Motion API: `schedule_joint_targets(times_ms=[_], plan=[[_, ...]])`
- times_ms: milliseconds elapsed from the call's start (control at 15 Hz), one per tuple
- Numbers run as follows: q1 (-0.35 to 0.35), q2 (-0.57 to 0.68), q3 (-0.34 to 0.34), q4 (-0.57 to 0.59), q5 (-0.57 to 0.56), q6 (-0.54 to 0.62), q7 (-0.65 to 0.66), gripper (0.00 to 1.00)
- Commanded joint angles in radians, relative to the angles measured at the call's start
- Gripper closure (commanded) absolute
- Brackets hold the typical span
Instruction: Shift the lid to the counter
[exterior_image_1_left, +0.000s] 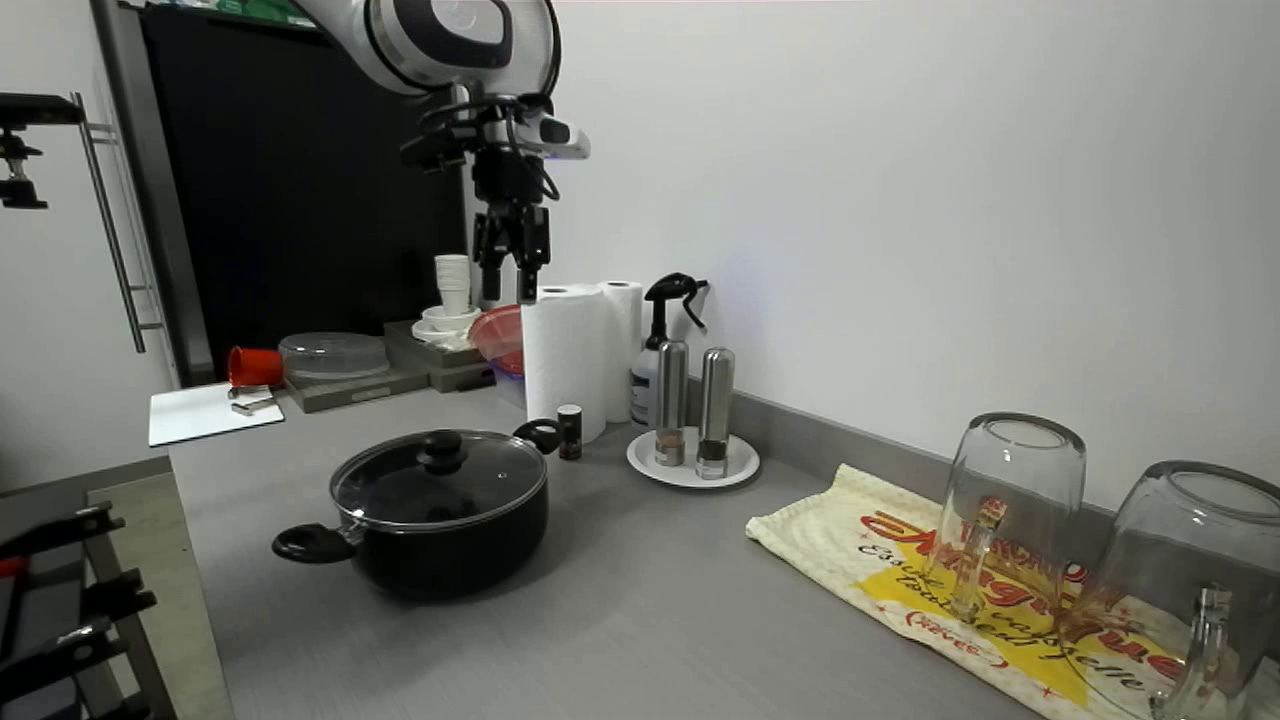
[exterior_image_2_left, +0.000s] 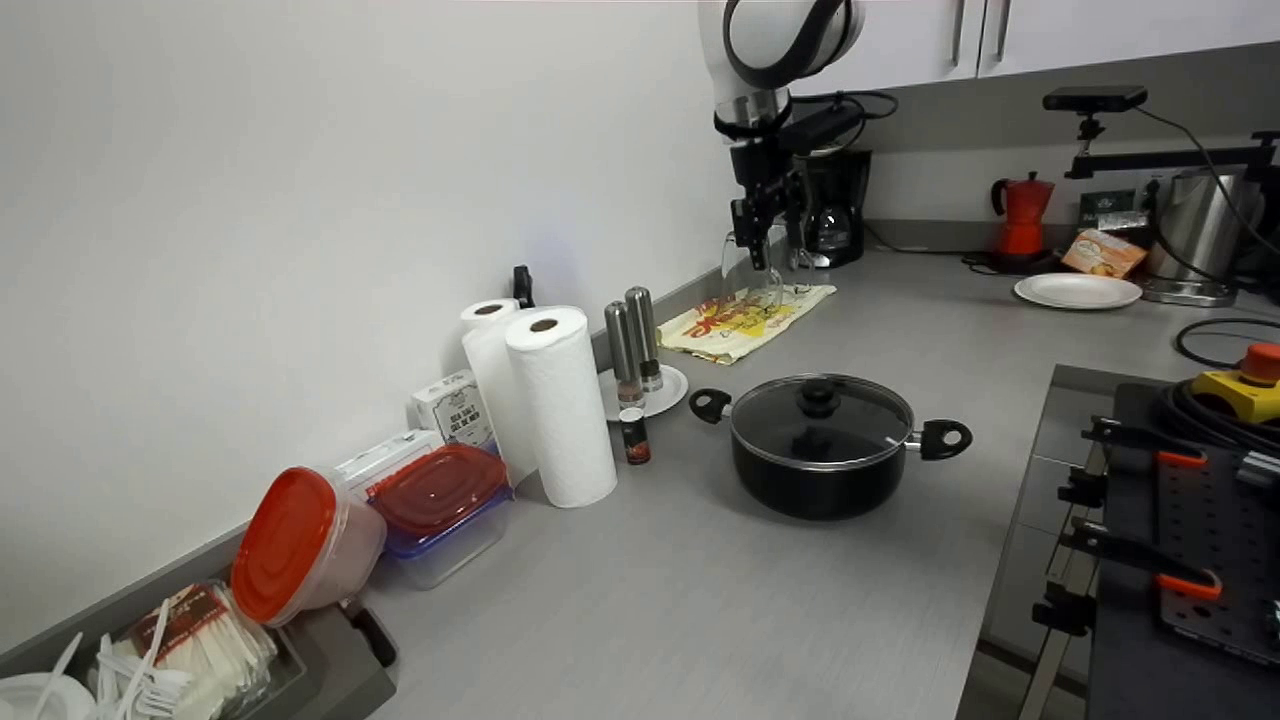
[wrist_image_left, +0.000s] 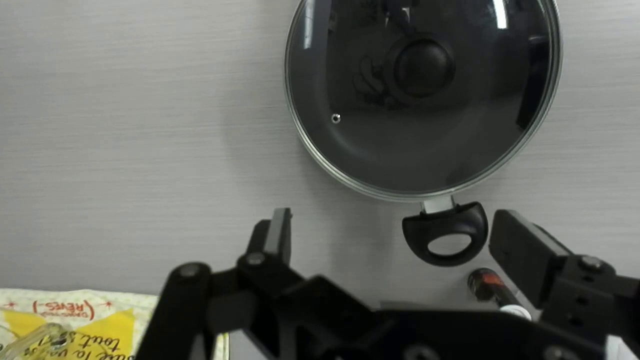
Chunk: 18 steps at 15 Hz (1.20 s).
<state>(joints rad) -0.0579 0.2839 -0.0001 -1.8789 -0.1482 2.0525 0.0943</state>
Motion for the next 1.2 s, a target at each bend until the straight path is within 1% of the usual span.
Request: schedule_joint_targets(times_ms=[0, 333, 600, 867, 1000, 1133], plan=[[0.024, 0.045, -0.014, 0.002, 0.005, -0.017, -0.009, 0.0], [0.043, 0.019, -0.007, -0.07, 0.022, 0.012, 0.026, 0.0], [0.098, -0.015, -0.002, -0.192, 0.001, 0.067, 0.153, 0.0], [0.169, -0.05, 0.001, -0.348, -0.022, 0.171, 0.35, 0.0], [0.207, -0.061, -0.015, -0.425, -0.061, 0.252, 0.517, 0.0], [0.236, -0.072, -0.032, -0.484, -0.121, 0.308, 0.666, 0.0]])
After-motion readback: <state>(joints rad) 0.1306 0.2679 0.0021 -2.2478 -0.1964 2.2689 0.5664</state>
